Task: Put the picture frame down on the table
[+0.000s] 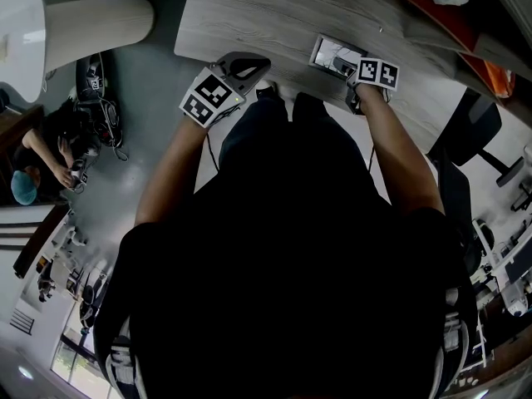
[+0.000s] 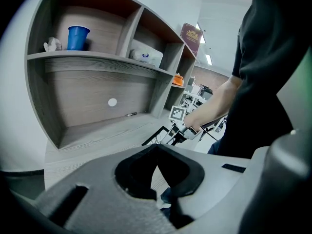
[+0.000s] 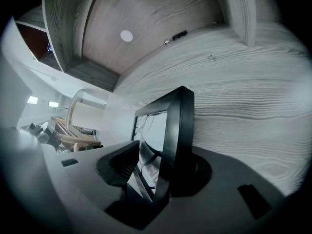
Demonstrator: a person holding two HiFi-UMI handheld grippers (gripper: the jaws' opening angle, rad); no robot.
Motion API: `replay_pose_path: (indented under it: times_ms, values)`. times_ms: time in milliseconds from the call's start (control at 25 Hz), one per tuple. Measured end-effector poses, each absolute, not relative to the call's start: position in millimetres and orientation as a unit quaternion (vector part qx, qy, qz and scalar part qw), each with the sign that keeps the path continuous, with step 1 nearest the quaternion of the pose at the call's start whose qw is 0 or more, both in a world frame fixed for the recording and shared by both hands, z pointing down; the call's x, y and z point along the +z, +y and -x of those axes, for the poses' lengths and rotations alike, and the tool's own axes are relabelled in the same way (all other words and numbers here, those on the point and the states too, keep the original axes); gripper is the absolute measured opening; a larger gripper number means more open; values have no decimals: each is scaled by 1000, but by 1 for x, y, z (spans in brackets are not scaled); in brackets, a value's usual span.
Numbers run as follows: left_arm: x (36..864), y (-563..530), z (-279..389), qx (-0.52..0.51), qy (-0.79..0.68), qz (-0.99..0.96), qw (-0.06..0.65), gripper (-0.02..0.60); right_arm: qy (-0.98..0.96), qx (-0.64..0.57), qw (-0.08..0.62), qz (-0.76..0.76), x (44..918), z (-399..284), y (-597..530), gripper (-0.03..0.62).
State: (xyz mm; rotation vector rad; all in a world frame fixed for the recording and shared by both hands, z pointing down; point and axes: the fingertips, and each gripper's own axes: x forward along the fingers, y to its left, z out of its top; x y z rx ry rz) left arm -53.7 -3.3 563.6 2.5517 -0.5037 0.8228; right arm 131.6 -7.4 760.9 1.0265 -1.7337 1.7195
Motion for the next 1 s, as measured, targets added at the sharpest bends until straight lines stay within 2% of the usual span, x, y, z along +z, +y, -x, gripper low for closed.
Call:
replay_pose_path:
  times_ms: [400,640,1000]
  values:
    - [566,1,50,298,-168,-917,208,17,-631,630,243,-381,763,-130,-5,274]
    - [567,1,47,296,-164,-918,207,17,-633,616,268,-384,762,-124,-4,320]
    - [568,2,50,297,-156,-919,209,17,-627,601,269,-417,764,-140,-7,336]
